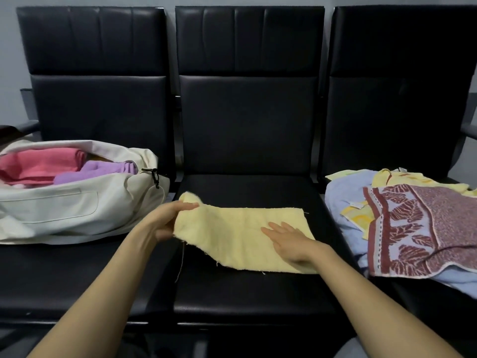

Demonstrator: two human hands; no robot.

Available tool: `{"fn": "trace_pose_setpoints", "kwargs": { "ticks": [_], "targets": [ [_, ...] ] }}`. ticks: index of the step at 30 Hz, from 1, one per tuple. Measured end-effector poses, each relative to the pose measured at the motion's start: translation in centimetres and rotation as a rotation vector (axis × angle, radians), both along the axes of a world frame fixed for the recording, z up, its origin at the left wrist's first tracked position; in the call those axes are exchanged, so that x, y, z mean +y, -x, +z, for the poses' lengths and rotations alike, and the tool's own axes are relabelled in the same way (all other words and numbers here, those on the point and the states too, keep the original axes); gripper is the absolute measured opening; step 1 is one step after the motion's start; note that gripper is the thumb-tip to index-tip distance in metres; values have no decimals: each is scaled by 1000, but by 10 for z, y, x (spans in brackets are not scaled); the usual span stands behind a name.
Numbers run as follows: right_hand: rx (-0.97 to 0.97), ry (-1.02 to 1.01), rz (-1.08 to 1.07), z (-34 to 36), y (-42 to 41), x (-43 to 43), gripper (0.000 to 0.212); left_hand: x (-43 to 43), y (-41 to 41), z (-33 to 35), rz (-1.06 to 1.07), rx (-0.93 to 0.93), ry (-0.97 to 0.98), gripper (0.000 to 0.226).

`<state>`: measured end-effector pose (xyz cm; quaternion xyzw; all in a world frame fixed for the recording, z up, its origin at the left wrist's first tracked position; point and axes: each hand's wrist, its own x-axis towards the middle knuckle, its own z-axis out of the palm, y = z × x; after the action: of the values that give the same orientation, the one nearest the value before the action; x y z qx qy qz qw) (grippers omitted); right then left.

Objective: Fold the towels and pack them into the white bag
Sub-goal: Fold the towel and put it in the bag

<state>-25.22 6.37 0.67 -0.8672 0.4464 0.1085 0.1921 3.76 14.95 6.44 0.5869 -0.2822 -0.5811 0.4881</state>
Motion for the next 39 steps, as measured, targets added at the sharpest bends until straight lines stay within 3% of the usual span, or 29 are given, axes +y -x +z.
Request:
{"fn": "trace_pose_setpoints", "kwargs": {
  "ticks": [3,6,11,17,19,21,22,25,27,29,32,35,37,39],
  "targets": [
    [-89,3,71,2,-22,16,56,2,24,7,-61,27,127,50],
    [-231,0,111,11,-28,21,45,-3,57,2,-118,14,119,59],
    [-468,-32,-253,15,-6,1,32,-24,114,-11,-181,-63,49,41],
    [-672,-191,-564,10,22,-11,23,-41,156,-31,-273,-10,1,57],
    [-655,-168,-602,14,23,-12,36,-43,161,-35,-247,44,-8,58],
    [-675,-204,-654,17,22,-12,52,-46,159,-37,-206,-35,-11,53],
    [-676,-219,-645,17,21,-11,50,-46,156,-38,-180,-83,-4,50],
    [-603,-126,-507,19,17,-7,17,-42,139,-38,-102,-192,17,40],
    [-624,-14,-508,19,14,-9,27,-37,124,-37,-80,-379,23,35],
    [-617,53,-531,19,11,-11,29,-33,109,-38,-68,-688,18,32],
    [-435,59,-478,12,9,-12,36,-26,95,-39,-47,-968,-48,42],
    [-360,46,-502,12,7,-13,59,-21,89,-39,-119,-948,-218,56],
    [-314,-31,-571,15,7,-15,72,-21,88,-41,-180,-884,-266,47],
    [-313,-156,-644,18,8,-15,73,-22,89,-45,-200,-837,-257,40]
  ]
}}
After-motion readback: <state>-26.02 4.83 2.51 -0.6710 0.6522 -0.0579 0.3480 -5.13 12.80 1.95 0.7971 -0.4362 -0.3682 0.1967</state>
